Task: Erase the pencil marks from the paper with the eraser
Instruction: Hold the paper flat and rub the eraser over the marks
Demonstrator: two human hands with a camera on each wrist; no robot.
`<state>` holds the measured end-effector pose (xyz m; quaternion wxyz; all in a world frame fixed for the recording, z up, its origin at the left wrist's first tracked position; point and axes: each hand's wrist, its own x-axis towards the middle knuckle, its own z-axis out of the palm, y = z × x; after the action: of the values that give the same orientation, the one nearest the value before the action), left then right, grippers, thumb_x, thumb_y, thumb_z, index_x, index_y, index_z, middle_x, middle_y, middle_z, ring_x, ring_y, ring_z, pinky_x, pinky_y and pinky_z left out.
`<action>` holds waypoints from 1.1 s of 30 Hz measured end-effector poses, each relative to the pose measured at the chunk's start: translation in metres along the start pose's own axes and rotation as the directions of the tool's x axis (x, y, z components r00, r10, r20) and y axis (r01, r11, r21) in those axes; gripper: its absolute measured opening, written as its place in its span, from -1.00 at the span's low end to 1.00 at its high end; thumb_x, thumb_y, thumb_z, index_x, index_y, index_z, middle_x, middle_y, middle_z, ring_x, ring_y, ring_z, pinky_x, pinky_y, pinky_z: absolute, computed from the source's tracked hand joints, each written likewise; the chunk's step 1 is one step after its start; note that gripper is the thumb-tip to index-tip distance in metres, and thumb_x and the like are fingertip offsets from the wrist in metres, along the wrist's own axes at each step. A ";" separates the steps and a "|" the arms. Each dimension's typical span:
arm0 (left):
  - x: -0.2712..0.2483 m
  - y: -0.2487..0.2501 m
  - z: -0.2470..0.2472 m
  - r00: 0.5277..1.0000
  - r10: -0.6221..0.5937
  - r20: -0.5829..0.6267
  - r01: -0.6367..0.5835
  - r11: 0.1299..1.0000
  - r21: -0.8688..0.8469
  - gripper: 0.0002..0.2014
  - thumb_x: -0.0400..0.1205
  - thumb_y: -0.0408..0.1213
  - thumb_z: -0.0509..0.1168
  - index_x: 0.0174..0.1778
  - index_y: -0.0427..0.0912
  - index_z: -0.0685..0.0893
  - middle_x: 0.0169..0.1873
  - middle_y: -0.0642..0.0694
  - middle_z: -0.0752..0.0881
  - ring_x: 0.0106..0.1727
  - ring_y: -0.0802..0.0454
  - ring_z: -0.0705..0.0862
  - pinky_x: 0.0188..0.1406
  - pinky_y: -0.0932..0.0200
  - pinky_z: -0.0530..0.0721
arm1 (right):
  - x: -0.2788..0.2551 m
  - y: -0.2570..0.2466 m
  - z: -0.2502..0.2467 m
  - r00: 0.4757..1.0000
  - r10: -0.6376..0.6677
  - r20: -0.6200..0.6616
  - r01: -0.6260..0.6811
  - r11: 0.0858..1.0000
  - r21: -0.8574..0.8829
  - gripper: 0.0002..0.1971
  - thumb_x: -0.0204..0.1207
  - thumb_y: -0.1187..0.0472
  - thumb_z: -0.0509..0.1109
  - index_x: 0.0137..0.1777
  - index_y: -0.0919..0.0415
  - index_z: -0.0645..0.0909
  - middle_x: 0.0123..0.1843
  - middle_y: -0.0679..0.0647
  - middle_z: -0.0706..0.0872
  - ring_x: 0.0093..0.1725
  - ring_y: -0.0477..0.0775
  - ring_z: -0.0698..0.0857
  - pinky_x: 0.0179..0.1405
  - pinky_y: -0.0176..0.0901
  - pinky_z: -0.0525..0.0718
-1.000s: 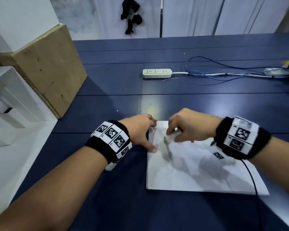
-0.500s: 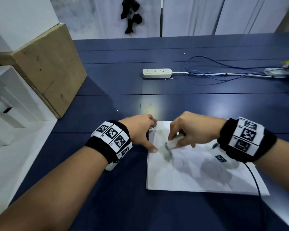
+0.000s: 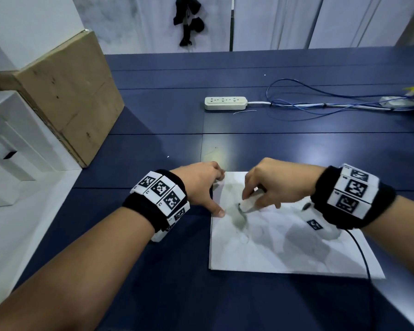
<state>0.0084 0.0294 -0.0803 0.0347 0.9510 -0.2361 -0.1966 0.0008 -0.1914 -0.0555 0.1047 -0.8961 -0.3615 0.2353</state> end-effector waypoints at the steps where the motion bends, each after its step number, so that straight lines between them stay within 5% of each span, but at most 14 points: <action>1: 0.000 0.001 0.000 1.000 -0.001 0.001 0.001 1.000 0.003 0.04 0.16 0.37 0.56 0.50 -0.12 0.50 0.42 0.13 0.43 0.39 0.04 0.53 0.34 -0.09 0.59 | 0.005 0.003 -0.003 1.000 0.021 -0.022 -0.022 0.999 -0.029 -0.78 0.40 0.13 0.55 0.06 -0.03 0.78 -0.08 -0.07 0.77 -0.52 -0.11 0.75 -0.40 -0.30 0.72; 4: -0.001 0.001 0.000 1.000 -0.001 -0.007 0.001 1.000 0.010 0.01 0.14 0.38 0.55 0.45 -0.12 0.54 0.38 0.12 0.45 0.36 0.02 0.54 0.32 -0.08 0.60 | 0.025 0.018 -0.014 0.977 0.100 -0.190 -0.116 0.991 -0.074 -0.84 0.45 0.19 0.51 0.01 0.06 0.81 -0.11 -0.02 0.78 -0.57 -0.08 0.74 -0.52 -0.35 0.67; 6: -0.001 0.001 0.000 1.000 -0.004 -0.012 0.004 1.000 0.007 -0.01 0.17 0.35 0.57 0.45 -0.13 0.55 0.38 0.10 0.46 0.37 0.02 0.54 0.32 -0.06 0.60 | 0.029 0.024 -0.016 0.955 0.132 -0.266 -0.156 0.985 -0.068 -0.87 0.48 0.17 0.49 0.00 0.08 0.81 -0.10 -0.01 0.77 -0.59 -0.08 0.73 -0.51 -0.20 0.73; 13: 0.000 0.000 0.000 1.000 -0.010 -0.003 0.010 1.000 -0.006 0.08 0.13 0.37 0.56 0.52 -0.12 0.49 0.41 0.11 0.43 0.40 0.03 0.52 0.34 -0.11 0.59 | -0.001 0.005 -0.001 0.999 0.022 -0.031 -0.022 1.000 -0.015 -0.76 0.41 0.08 0.53 0.07 0.01 0.79 -0.05 -0.13 0.71 -0.50 -0.05 0.77 -0.43 -0.26 0.72; 16: 0.000 0.000 0.000 1.000 -0.010 -0.006 0.010 1.000 -0.001 0.07 0.11 0.40 0.53 0.49 -0.12 0.51 0.40 0.10 0.44 0.38 0.01 0.54 0.31 -0.10 0.61 | 0.017 0.015 -0.010 0.986 0.074 -0.151 -0.086 0.993 -0.076 -0.79 0.43 0.20 0.51 0.06 0.06 0.80 -0.07 -0.07 0.74 -0.51 -0.02 0.76 -0.56 -0.43 0.61; 20: -0.001 0.002 0.000 1.000 -0.014 -0.007 0.014 1.000 0.003 0.06 0.15 0.38 0.55 0.50 -0.15 0.50 0.43 0.08 0.43 0.41 0.01 0.52 0.34 -0.07 0.60 | 0.021 0.017 -0.012 0.968 0.077 -0.238 -0.104 0.989 -0.103 -0.82 0.44 0.22 0.48 0.02 0.10 0.81 -0.13 -0.01 0.76 -0.53 -0.01 0.75 -0.59 -0.36 0.64; 25: -0.003 0.004 -0.002 1.000 -0.002 -0.008 0.002 1.000 -0.008 0.04 0.21 0.29 0.59 0.55 -0.16 0.46 0.48 0.11 0.39 0.45 0.07 0.48 0.41 -0.01 0.54 | -0.003 0.001 0.002 1.000 0.003 -0.016 -0.004 0.999 -0.048 -0.75 0.41 0.15 0.51 0.09 0.03 0.79 -0.08 -0.14 0.69 -0.46 -0.02 0.77 -0.45 -0.25 0.73; 27: -0.003 0.005 -0.002 1.000 -0.005 -0.009 0.005 1.000 -0.003 0.04 0.20 0.30 0.59 0.54 -0.16 0.46 0.47 0.10 0.40 0.44 0.05 0.49 0.39 -0.02 0.55 | 0.005 0.007 -0.004 0.998 0.033 -0.049 -0.036 0.997 -0.070 -0.76 0.41 0.12 0.52 0.08 0.03 0.79 -0.07 -0.06 0.75 -0.50 -0.04 0.77 -0.42 -0.18 0.77; 30: -0.004 0.006 -0.003 1.000 -0.004 -0.009 0.004 1.000 0.012 0.00 0.22 0.30 0.58 0.51 -0.16 0.49 0.44 0.06 0.43 0.43 0.02 0.50 0.39 -0.02 0.56 | 0.023 0.022 -0.015 0.976 0.099 -0.193 -0.116 0.990 -0.079 -0.87 0.45 0.16 0.50 -0.02 0.08 0.81 -0.12 0.03 0.79 -0.55 -0.04 0.75 -0.58 -0.34 0.65; 33: -0.005 0.006 -0.003 1.000 -0.008 -0.016 0.008 1.000 0.011 0.00 0.21 0.30 0.58 0.50 -0.16 0.49 0.43 0.07 0.43 0.41 0.02 0.51 0.37 -0.04 0.57 | 0.019 0.024 -0.012 0.964 0.112 -0.242 -0.129 0.990 -0.054 -0.88 0.45 0.18 0.50 -0.04 0.07 0.81 -0.18 -0.08 0.74 -0.56 -0.04 0.74 -0.59 -0.29 0.67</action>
<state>0.0030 0.0260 -0.0747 0.0308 0.9537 -0.2332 -0.1877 0.0328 -0.1956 -0.0604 0.1019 -0.9412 -0.2991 0.1191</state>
